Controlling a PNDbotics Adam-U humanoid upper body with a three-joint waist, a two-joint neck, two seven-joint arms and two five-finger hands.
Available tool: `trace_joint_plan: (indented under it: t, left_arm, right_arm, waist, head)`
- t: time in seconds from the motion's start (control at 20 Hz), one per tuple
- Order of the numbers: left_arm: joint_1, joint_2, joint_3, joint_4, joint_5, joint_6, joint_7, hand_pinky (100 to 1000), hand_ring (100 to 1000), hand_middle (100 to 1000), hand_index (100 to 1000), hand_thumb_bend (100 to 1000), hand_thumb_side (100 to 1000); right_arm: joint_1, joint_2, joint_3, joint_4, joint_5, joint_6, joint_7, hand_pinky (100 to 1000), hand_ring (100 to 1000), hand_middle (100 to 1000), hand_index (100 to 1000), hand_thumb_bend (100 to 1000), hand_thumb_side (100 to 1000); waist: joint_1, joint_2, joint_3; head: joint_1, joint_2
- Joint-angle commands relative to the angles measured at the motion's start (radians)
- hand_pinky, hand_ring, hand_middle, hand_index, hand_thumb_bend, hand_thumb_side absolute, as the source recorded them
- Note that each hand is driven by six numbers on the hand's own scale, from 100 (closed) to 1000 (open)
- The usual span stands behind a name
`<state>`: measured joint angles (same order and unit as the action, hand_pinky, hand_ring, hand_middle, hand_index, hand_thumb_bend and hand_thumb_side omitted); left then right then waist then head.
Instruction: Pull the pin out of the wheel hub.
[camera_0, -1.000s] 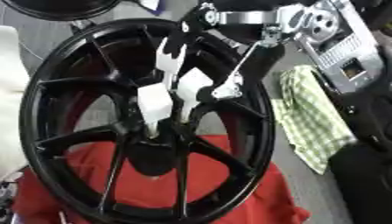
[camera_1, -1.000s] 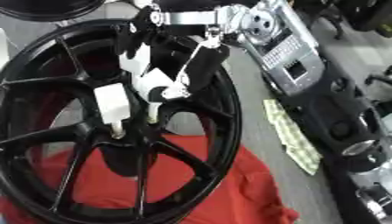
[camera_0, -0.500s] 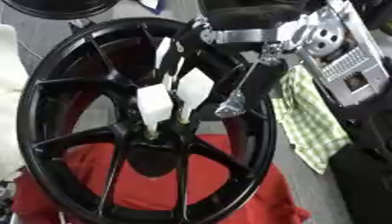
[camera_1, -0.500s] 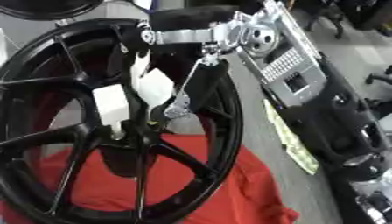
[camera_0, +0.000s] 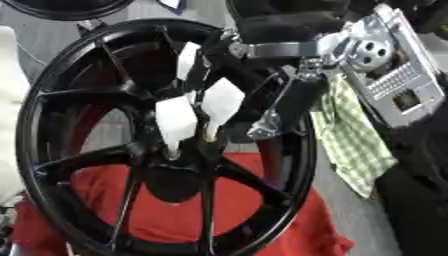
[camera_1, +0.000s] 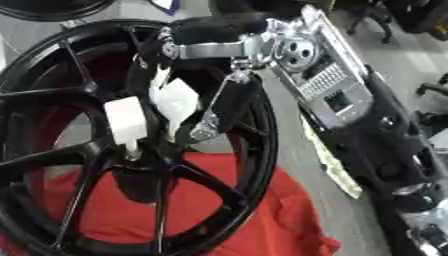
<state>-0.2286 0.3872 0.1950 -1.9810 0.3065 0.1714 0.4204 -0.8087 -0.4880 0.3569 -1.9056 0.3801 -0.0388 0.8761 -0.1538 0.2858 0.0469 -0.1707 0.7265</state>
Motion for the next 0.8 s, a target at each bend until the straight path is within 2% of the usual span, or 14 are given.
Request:
trace_joint_plan:
  t: [0.05,0.8]
  left_arm:
    - [-0.011,0.01,0.006,-0.019,-0.009,0.0,0.002,740,533,561,664,100,788]
    - [-0.014,0.003,0.005,-0.019,-0.011,0.002,-0.002,740,532,561,664,100,792]
  right_arm:
    - [-0.011,-0.012,-0.013,0.002,0.021,-0.005,-0.013,826,824,711,807,443,100]
    - [-0.002,-0.007,-0.013,0.047,0.071,-0.022,-0.032,816,813,695,791,432,100]
  waist:
    - [0.008,-0.009,0.001]
    - [0.01,0.014,0.008]
  head:
    - [-0.004,-0.016]
    - [-0.013,-0.031]
